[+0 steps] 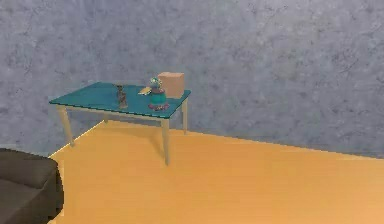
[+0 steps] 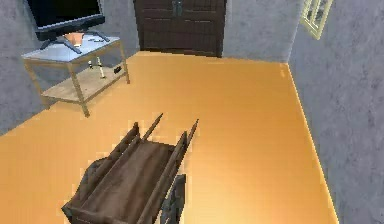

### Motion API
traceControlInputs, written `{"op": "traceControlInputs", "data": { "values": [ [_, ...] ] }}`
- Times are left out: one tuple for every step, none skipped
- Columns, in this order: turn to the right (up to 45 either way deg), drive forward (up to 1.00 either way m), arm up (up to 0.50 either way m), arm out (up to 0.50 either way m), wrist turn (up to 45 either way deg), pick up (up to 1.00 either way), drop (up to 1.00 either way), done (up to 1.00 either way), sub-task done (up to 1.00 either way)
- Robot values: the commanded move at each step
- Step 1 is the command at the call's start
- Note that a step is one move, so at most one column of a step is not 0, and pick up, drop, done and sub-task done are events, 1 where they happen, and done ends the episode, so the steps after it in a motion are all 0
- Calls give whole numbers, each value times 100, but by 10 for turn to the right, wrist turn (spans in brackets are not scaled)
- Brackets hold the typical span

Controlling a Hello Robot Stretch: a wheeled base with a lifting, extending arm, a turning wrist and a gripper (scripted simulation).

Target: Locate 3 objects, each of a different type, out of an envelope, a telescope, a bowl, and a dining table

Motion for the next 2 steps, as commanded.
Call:
{"op": "traceControlInputs", "data": {
  "values": [
    [30,0,0,0,0,0,0,0,0],
    [0,80,0,0,0,0,0,0,0]
  ]
}}
